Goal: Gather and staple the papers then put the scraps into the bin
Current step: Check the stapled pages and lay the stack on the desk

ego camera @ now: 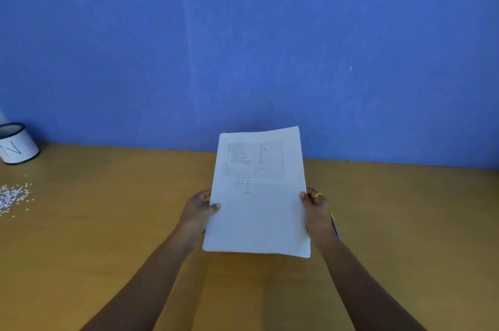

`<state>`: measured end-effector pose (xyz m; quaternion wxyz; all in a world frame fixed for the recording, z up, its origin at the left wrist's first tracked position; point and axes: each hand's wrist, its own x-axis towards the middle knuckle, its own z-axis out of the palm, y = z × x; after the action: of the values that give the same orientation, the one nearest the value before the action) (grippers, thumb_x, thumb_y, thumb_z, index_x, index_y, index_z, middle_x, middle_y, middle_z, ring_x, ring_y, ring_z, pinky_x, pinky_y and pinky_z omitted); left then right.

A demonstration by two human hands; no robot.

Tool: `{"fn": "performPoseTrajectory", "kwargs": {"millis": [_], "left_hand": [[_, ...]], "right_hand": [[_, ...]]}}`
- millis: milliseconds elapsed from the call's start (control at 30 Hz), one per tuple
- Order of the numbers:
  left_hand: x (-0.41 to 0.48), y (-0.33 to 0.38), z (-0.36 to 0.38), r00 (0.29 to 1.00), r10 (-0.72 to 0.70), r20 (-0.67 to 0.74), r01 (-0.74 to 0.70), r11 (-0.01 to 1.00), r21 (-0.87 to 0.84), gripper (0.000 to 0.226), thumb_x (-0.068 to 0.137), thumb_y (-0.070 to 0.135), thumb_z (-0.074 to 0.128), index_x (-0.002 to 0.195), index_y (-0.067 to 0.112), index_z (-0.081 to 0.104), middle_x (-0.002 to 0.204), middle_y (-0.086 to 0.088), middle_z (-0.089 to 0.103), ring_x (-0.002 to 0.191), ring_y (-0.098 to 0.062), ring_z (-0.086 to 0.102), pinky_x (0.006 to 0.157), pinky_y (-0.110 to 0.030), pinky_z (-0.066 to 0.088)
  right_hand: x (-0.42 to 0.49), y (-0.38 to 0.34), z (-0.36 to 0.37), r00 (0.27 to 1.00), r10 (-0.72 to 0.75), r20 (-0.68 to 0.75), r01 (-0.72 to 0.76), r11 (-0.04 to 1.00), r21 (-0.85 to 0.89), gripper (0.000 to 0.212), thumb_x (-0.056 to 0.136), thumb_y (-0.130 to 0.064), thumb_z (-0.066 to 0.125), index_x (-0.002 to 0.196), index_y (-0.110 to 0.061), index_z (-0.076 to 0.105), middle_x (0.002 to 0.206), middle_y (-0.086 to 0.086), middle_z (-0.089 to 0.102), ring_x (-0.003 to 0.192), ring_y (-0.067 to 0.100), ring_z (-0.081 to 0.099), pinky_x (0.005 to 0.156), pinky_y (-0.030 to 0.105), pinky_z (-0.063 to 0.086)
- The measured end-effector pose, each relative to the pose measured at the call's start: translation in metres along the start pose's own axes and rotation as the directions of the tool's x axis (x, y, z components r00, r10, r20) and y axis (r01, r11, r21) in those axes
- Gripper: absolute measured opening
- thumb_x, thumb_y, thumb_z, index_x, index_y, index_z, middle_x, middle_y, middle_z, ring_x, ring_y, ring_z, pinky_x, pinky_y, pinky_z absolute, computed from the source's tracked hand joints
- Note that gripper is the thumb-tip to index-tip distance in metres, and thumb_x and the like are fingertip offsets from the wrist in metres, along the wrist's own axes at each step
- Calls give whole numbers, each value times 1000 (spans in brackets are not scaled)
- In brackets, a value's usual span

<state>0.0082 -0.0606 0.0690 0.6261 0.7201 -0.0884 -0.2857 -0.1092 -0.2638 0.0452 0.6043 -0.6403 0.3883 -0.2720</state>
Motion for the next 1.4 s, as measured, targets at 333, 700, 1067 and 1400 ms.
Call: {"fn": "performPoseTrajectory", "kwargs": {"millis": [333,700,1067,1400], "left_hand": [[26,-21,3,989,27,-144,-13,996,92,47,88,-7,49,132,10,49,112,-18,64,98,-34,61,87,-46,51],[39,-39,10,995,-102,-11,102,979,176,47,84,-7,56,128,10,54,118,-14,63,106,-32,59,95,-49,48],[51,-65,11,993,-116,-24,118,954,275,73,75,-6,67,140,11,38,138,-10,49,123,-29,50,103,-45,42],[45,-62,20,996,-90,13,79,927,366,72,81,0,65,143,10,30,148,-9,34,135,-28,35,110,-40,34]], "right_hand": [[5,8,5,970,180,163,-148,971,-189,33,89,1,44,118,-6,59,98,11,63,86,26,57,69,27,45],[1,44,11,983,184,1,-170,909,-380,28,89,-1,46,115,4,55,114,20,63,99,32,57,83,31,43],[3,51,15,989,128,-69,-146,860,-489,32,90,-6,53,119,8,52,119,23,60,111,36,56,82,31,43],[-2,53,16,1000,-23,1,19,789,-615,46,92,-18,54,135,-5,44,127,16,57,110,29,58,90,31,46]]}}
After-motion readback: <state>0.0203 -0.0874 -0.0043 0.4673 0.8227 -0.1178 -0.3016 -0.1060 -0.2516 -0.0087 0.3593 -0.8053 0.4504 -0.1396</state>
